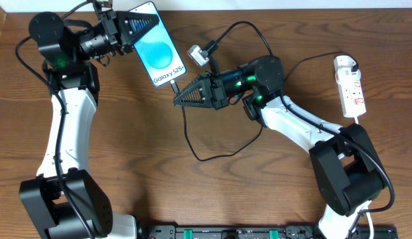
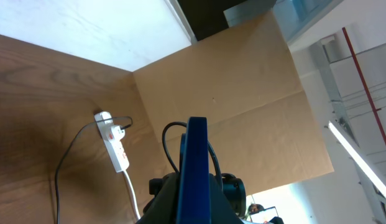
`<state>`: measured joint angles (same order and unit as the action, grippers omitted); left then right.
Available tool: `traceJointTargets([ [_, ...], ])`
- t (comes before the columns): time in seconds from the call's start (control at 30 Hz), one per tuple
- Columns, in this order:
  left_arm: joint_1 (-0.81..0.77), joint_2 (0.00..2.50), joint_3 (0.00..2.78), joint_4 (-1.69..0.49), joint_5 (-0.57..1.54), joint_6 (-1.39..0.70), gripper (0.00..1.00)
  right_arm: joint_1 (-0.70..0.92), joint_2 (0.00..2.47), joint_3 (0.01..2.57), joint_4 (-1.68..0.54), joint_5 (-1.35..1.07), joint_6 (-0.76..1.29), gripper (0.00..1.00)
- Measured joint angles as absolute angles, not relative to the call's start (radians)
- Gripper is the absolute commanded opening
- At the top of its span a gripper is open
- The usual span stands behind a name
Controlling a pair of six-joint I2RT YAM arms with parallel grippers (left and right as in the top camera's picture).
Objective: Plug charger to phone and switch on socket
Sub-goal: 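Push the plug up into the phone's bottom port with the right gripper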
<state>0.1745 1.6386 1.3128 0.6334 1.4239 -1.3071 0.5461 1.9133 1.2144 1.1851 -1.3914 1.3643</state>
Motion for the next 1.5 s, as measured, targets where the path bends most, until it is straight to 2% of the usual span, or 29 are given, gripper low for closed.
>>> traceJointTargets([
  [1.5, 0.143, 1.639, 1.313, 0.638, 1.460, -1.240, 0.07, 0.552, 1.913, 1.210, 1.185, -1.387, 1.391, 0.01],
])
